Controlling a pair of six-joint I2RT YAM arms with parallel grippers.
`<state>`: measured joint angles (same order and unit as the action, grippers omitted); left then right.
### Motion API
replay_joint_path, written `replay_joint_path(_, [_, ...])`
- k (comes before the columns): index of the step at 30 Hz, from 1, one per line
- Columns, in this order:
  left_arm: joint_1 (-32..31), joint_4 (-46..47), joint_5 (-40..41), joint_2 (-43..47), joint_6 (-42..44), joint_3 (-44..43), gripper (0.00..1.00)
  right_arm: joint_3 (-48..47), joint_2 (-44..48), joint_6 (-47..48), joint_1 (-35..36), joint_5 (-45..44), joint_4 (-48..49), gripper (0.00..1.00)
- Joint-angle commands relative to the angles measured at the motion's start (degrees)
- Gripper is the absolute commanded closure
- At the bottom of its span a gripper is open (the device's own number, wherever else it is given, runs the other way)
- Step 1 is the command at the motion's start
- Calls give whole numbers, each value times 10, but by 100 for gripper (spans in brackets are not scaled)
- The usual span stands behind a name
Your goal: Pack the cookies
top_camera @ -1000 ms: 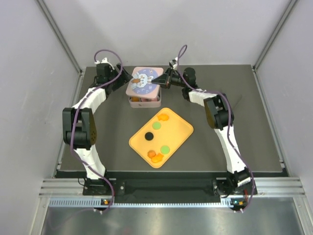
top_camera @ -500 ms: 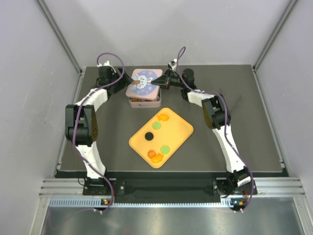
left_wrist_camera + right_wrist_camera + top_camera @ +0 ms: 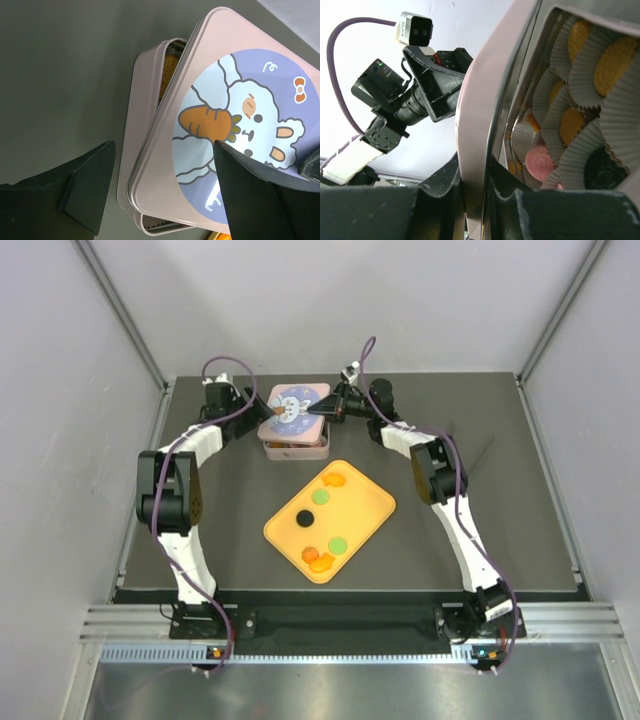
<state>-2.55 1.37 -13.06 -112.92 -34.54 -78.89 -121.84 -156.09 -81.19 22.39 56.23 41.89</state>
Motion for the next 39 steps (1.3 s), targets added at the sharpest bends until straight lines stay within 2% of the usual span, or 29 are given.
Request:
replay_joint_path(1, [3,37,-10,-5,-2,7,17,-27,-11,-1,5,14,13,96])
replay_joint_path(20, [-6,43,-26,1,-20,19,19,-9,-9,10,-2,22,-41,88])
replay_joint_path(25, [-11,36,-22,-1,-21,21,21,-3,1,14,-7,17,-50,74])
replay_joint_path(39, [-18,16,1,5,-16,27,26,39,32,37,-19,3,-80,60])
